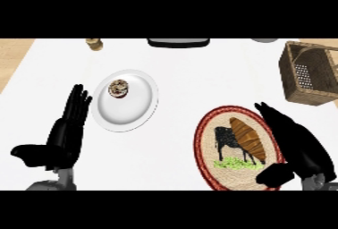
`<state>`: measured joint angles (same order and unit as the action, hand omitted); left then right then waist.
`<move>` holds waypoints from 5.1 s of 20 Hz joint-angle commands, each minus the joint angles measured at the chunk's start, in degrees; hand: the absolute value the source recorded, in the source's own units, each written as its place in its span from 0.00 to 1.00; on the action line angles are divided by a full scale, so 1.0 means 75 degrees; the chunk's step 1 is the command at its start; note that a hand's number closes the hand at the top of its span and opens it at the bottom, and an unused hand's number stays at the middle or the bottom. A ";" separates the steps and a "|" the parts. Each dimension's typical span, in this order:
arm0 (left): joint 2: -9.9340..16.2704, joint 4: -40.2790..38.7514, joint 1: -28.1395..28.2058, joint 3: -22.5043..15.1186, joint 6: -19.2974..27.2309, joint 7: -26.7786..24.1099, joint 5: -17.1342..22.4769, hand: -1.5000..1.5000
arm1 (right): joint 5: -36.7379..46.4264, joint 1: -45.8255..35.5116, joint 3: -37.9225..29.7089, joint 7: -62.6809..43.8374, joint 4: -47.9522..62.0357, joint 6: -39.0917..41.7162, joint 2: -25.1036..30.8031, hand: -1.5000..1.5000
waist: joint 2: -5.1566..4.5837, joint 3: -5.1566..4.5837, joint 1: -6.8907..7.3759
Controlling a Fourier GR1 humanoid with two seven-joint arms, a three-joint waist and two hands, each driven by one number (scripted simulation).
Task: Pick the croissant from the placemat and place it in the basket
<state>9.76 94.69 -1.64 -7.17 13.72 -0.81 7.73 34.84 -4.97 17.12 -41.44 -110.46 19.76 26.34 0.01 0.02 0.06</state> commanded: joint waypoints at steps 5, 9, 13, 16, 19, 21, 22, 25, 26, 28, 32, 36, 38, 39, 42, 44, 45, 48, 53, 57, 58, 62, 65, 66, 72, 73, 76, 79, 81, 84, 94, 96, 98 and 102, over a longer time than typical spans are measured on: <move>-0.0162 -0.0256 -0.0454 0.0359 -0.0198 0.0266 -0.0134 0.50 | 0.0916 0.0125 -0.0463 0.1050 0.0767 -0.0248 -0.0281 0.00 | -0.0004 -0.0002 -0.0019; -0.0297 0.0123 0.0027 0.0353 -0.0318 0.0264 -0.0236 0.50 | 0.1208 0.0210 -0.0541 0.1300 0.1187 -0.0336 -0.0790 0.00 | 0.0000 -0.0002 -0.0005; -0.0303 -0.0241 -0.0120 0.0618 -0.0630 -0.0023 -0.0119 0.50 | 0.1620 -0.0010 -0.0334 0.1154 0.1358 -0.0376 -0.1303 0.00 | -0.0002 -0.0003 -0.0008; -0.0124 -0.0395 -0.0286 0.0861 -0.0827 -0.0036 -0.0056 0.50 | 0.2216 0.0282 0.0020 0.1414 0.1874 -0.0878 -0.1470 0.00 | -0.0005 -0.0003 -0.0013; -0.0319 0.0336 0.0056 0.0634 -0.0667 0.0308 -0.0386 0.50 | 0.2149 0.0031 -0.0276 0.1244 0.1971 -0.0406 -0.1744 0.00 | 0.0001 -0.0002 0.0002; -0.0554 0.0014 -0.0332 0.0482 -0.0481 0.0450 -0.0619 0.50 | 0.1858 0.0113 -0.0788 0.1570 0.1712 0.0087 -0.1296 0.00 | 0.0001 -0.0002 -0.0019; -0.0529 0.0248 -0.0038 0.0497 -0.0622 0.0429 -0.0630 0.50 | 0.2012 -0.0107 -0.0794 0.1527 0.1943 0.0099 -0.1540 0.00 | 0.0001 -0.0002 -0.0004; -0.0587 -0.0061 0.0040 0.0616 -0.0742 0.0015 -0.0591 0.50 | 0.2317 0.0138 -0.0621 0.1995 0.2513 -0.0490 -0.1734 0.00 | -0.0002 -0.0002 -0.0005; -0.0341 0.0762 0.0608 0.0716 -0.0879 0.0385 -0.0362 0.50 | 0.2289 0.0402 -0.0799 0.2498 0.2864 -0.0917 -0.1513 0.00 | 0.0001 -0.0001 0.0015; -0.0593 0.0325 -0.0015 0.0767 -0.0727 0.0307 -0.0515 0.50 | 0.2163 -0.0337 -0.0981 0.1959 0.2516 0.0018 -0.1719 0.00 | 0.0000 -0.0003 0.0001; -0.0292 0.0494 0.0203 0.1038 -0.1142 0.0477 -0.0366 0.50 | 0.2404 0.0134 -0.0847 0.2121 0.2423 -0.0235 -0.1902 0.00 | 0.0004 -0.0002 0.0000; -0.0858 0.0279 0.0508 0.0624 -0.0733 -0.0064 -0.0865 0.50 | 0.2656 0.0422 -0.0958 0.2763 0.2944 -0.0710 -0.1801 0.00 | 0.0002 -0.0002 0.0000; -0.0642 0.0355 -0.0190 0.0928 -0.0847 0.0631 -0.0664 0.50 | 0.2779 0.0136 -0.1018 0.2562 0.3165 -0.0661 -0.1996 0.00 | 0.0001 -0.0002 -0.0006; -0.0773 -0.0421 -0.0259 0.0977 -0.0920 -0.0027 -0.0716 0.50 | 0.2699 -0.0133 -0.1131 0.2619 0.3315 -0.0450 -0.2041 0.00 | -0.0002 -0.0003 -0.0007; -0.0771 0.0699 0.0276 0.0720 -0.0915 0.0601 -0.0784 0.50 | 0.2683 -0.0622 -0.1473 0.2925 0.4087 -0.0644 -0.1997 0.00 | 0.0001 -0.0002 0.0015; -0.0893 0.0598 0.0048 0.0644 -0.0720 0.0749 -0.0982 0.50 | 0.2648 -0.0729 -0.1639 0.2888 0.4209 -0.0563 -0.2006 0.00 | 0.0000 -0.0002 0.0008; -0.0778 0.0315 0.0307 0.0836 -0.1021 0.0264 -0.0787 0.50 | 0.2806 -0.0107 -0.1430 0.3142 0.4157 -0.1062 -0.2090 0.00 | 0.0000 -0.0002 0.0001; -0.0934 0.0166 -0.0200 0.0818 -0.0843 0.0433 -0.0906 0.50 | 0.2848 -0.0100 -0.1337 0.3270 0.4030 -0.0731 -0.2033 1.00 | 0.0000 -0.0002 -0.0010; -0.0923 0.0142 0.0082 0.0794 -0.0946 0.0182 -0.0935 0.50 | 0.3391 -0.0551 -0.0832 0.3728 0.4890 -0.1033 -0.2098 1.00 | -0.0004 -0.0002 0.0013; -0.0786 0.0331 0.0064 0.0963 -0.1098 0.0390 -0.0755 0.50 | 0.3619 -0.0470 -0.0917 0.4131 0.5097 -0.1367 -0.1874 1.00 | -0.0001 -0.0002 0.0009; -0.0877 0.0124 0.0320 0.0968 -0.1162 -0.0147 -0.0737 0.50 | 0.3499 -0.0469 -0.0991 0.4152 0.4839 -0.1159 -0.1850 1.00 | 0.0001 -0.0003 0.0005; -0.1002 -0.0296 0.0183 0.0958 -0.1060 -0.0315 -0.0855 0.50 | 0.3776 -0.0482 -0.0754 0.4030 0.4678 -0.0964 -0.1927 1.00 | -0.0003 -0.0003 0.0004; -0.0863 0.0249 0.0264 0.0996 -0.1181 0.0141 -0.0748 0.50 | 0.3729 -0.0894 -0.1164 0.4367 0.5139 -0.1519 -0.1961 1.00 | -0.0003 -0.0001 0.0018; -0.1061 0.0367 0.0366 0.0752 -0.0975 0.0110 -0.0983 0.50 | 0.3896 -0.1079 -0.1010 0.4157 0.5231 -0.1493 -0.2179 1.00 | -0.0002 -0.0001 0.0024; -0.0901 -0.0174 -0.0243 0.1073 -0.1040 0.0009 -0.0892 0.50 | 0.4472 -0.3146 -0.1120 0.2964 0.6573 -0.1802 -0.3116 1.00 | -0.0028 -0.0001 0.0087; -0.1147 0.0508 0.0561 0.0493 -0.0946 0.0099 -0.1188 0.50 | 0.4456 -0.3384 -0.1241 0.2812 0.6633 -0.1919 -0.3232 1.00 | -0.0015 0.0001 0.0136; -0.0915 0.0865 0.0745 0.0732 -0.1178 0.0298 -0.0865 0.50 | 0.4044 -0.2832 -0.1009 0.2764 0.5588 -0.2497 -0.3487 1.00 | 0.0017 -0.0001 0.0090; -0.1011 0.0609 0.0511 0.0696 -0.0997 0.0400 -0.1033 0.50 | 0.3295 -0.2737 -0.1178 0.2807 0.4458 -0.2285 -0.3498 1.00 | 0.0040 0.0000 0.0000; -0.0833 0.0273 0.0404 0.1086 -0.1124 0.0179 -0.0800 0.50 | 0.2808 -0.2599 -0.1537 0.2982 0.3436 -0.2014 -0.3503 1.00 | 0.0073 -0.0005 -0.0148; -0.1098 0.0326 0.0323 0.0827 -0.0876 0.0271 -0.1017 0.50 | 0.2251 -0.2982 -0.1584 0.2517 0.2331 -0.1818 -0.3508 1.00 | 0.0086 -0.0004 -0.0143; -0.1028 0.0081 -0.0273 0.0896 -0.0840 0.0435 -0.1098 0.50 | 0.1494 -0.2770 -0.1764 0.0013 -0.1216 -0.0244 -0.3484 1.00 | 0.0015 -0.0003 -0.0051; -0.0932 0.0701 0.0556 0.0841 -0.1182 0.0447 -0.0835 0.50 | 0.1274 -0.3096 -0.2267 -0.0431 -0.1348 0.0118 -0.3279 1.00 | 0.0019 -0.0003 -0.0001; -0.0766 0.0642 -0.0071 0.0985 -0.0987 0.0891 -0.1009 0.50 | 0.1226 -0.3665 -0.2542 -0.1343 -0.1635 0.0793 -0.3052 1.00 | 0.0026 -0.0005 -0.0042; -0.0814 0.0566 0.0015 0.1067 -0.1123 0.0675 -0.0793 0.50 | 0.1014 -0.3419 -0.3329 -0.0935 -0.1467 0.1140 -0.2084 1.00 | 0.0013 -0.0004 -0.0028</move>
<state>2.85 97.90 -0.98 0.16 6.10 2.86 0.83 43.03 -29.85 -4.21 -46.45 -120.89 24.46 6.16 0.17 -0.02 -0.26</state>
